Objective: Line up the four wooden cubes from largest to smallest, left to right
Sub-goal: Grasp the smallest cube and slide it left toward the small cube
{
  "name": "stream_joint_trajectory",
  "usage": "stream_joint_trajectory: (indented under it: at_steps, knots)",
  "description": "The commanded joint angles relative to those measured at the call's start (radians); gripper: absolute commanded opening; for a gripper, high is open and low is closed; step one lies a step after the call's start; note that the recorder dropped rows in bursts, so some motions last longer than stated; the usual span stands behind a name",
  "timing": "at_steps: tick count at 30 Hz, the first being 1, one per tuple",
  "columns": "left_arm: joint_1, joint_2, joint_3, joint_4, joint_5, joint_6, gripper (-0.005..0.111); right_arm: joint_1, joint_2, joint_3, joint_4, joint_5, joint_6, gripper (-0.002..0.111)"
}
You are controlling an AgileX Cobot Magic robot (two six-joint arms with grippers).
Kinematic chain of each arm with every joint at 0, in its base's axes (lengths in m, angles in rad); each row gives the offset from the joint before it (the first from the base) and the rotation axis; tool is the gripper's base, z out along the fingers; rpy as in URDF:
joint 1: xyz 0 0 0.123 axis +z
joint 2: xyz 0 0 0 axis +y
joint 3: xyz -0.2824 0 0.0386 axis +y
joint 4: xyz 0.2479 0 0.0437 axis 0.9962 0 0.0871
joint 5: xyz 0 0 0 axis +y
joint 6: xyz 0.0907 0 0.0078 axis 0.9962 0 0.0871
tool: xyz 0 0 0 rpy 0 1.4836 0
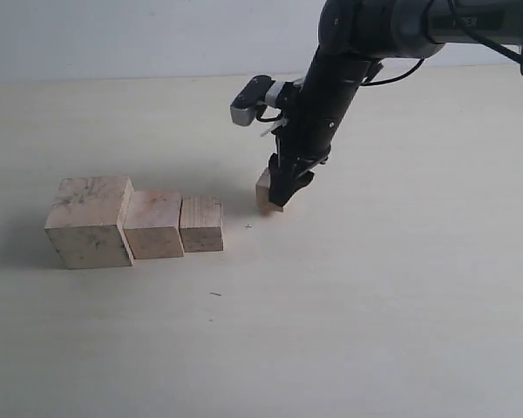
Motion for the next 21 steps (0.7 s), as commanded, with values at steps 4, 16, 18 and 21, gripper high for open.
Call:
stream_joint_trajectory:
  at_steps: [4, 16, 18, 21]
  knots:
    - [-0.003, -0.005, -0.001, -0.006, -0.005, 0.001, 0.000, -0.002, -0.014, 0.001, 0.154, 0.106, -0.264, 0.000]
    - [-0.003, -0.005, -0.001, -0.006, -0.005, 0.001, 0.000, 0.026, -0.014, 0.001, 0.120, 0.079, -0.296, 0.000]
    - [-0.003, -0.005, -0.001, -0.006, -0.005, 0.001, 0.000, 0.043, -0.014, 0.001, 0.095, 0.060, -0.296, 0.000]
    - [-0.003, -0.005, -0.001, -0.006, -0.005, 0.001, 0.000, 0.056, -0.014, 0.001, 0.034, 0.041, -0.294, 0.000]
